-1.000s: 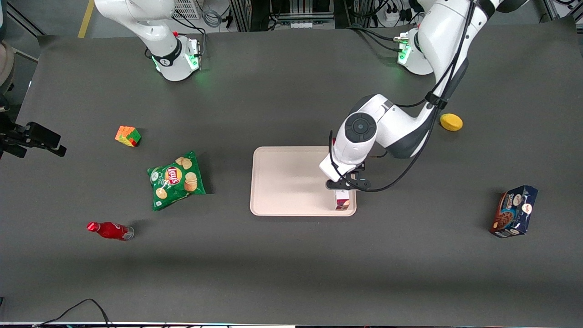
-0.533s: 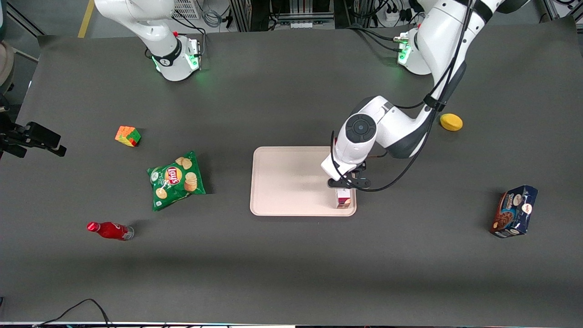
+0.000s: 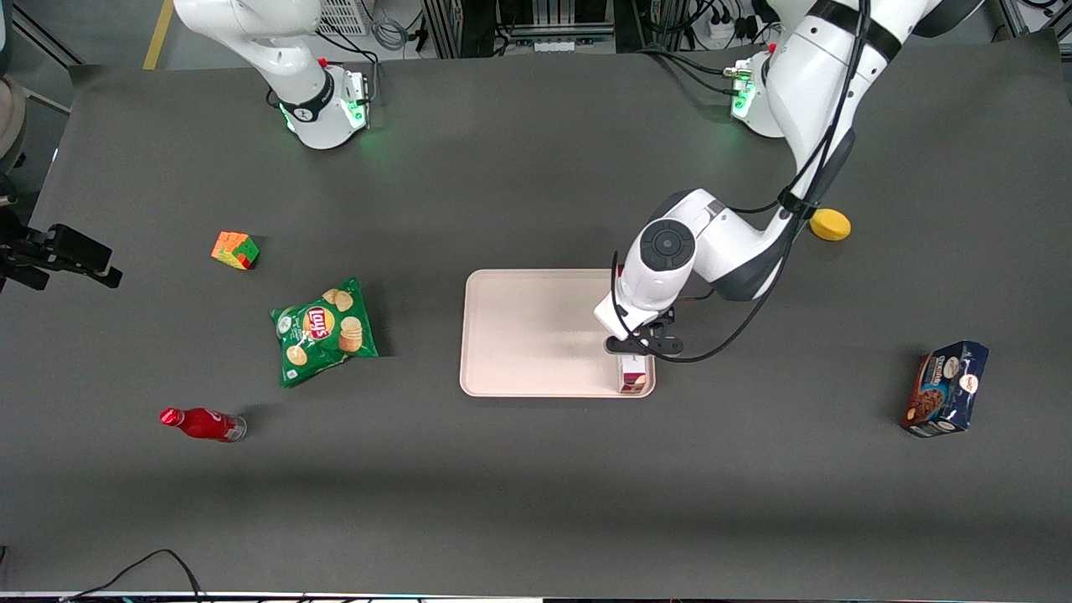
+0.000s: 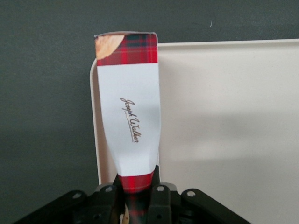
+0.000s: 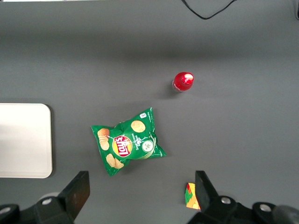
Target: Place red cookie box on tray
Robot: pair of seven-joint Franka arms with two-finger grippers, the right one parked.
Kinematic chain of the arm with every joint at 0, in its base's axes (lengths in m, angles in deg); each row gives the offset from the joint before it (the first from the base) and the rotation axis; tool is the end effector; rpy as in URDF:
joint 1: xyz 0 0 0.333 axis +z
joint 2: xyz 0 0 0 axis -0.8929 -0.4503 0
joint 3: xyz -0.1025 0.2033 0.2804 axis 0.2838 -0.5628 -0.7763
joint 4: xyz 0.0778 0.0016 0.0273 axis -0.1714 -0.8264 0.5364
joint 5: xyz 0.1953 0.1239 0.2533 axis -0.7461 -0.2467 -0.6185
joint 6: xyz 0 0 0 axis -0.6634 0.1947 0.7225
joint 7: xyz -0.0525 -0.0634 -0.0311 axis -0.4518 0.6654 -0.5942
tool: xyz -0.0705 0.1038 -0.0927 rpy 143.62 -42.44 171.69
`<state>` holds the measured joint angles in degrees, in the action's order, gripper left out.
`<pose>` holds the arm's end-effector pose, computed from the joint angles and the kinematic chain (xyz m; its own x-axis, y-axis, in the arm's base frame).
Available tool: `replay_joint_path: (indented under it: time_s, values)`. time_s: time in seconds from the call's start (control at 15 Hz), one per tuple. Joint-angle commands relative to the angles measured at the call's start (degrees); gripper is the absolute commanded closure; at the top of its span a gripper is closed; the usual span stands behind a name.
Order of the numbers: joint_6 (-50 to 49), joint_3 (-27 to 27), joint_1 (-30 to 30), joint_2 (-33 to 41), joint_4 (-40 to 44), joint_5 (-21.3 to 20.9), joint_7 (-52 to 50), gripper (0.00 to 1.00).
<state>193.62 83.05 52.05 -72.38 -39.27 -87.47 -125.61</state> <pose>0.5368 -0.3421 0.2630 0.9992 -0.0370 0.0117 -0.0374 -0.9987 0.0346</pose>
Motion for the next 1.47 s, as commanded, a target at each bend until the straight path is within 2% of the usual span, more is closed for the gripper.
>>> replay_joint_path:
  time_s: [0.0,0.07,0.13,0.2,0.67,0.8,0.93,1.07,1.2,1.33,1.4]
  values:
    - [0.86,-0.21,0.2,0.44,-0.23,-0.83,-0.19,0.43]
    - [0.95,-0.21,0.29,0.35,-0.05,-0.83,-2.37,0.15]
    - [0.95,-0.21,0.2,0.35,0.03,-0.83,-4.66,0.04]
    - [0.86,-0.12,0.2,0.43,0.21,-0.74,-5.81,0.0]
    - [-4.31,0.14,1.43,5.87,3.63,-0.12,-4.6,0.0]
    - [-9.04,0.14,2.57,8.25,6.52,0.23,-0.31,0.0]
    - [-17.2,-0.21,4.06,10.88,10.21,2.32,7.93,0.0]
    - [-24.59,-3.7,5.12,14.74,12.86,6.27,16.37,0.0]
    - [-27.77,-9.76,5.21,20.1,12.78,9.79,24.81,0.0]
    - [-31.64,-16.26,5.21,24.41,12.95,16.02,32.99,0.0]
    - [-33.83,-18.82,5.21,26.6,12.96,17.18,35.29,0.0]
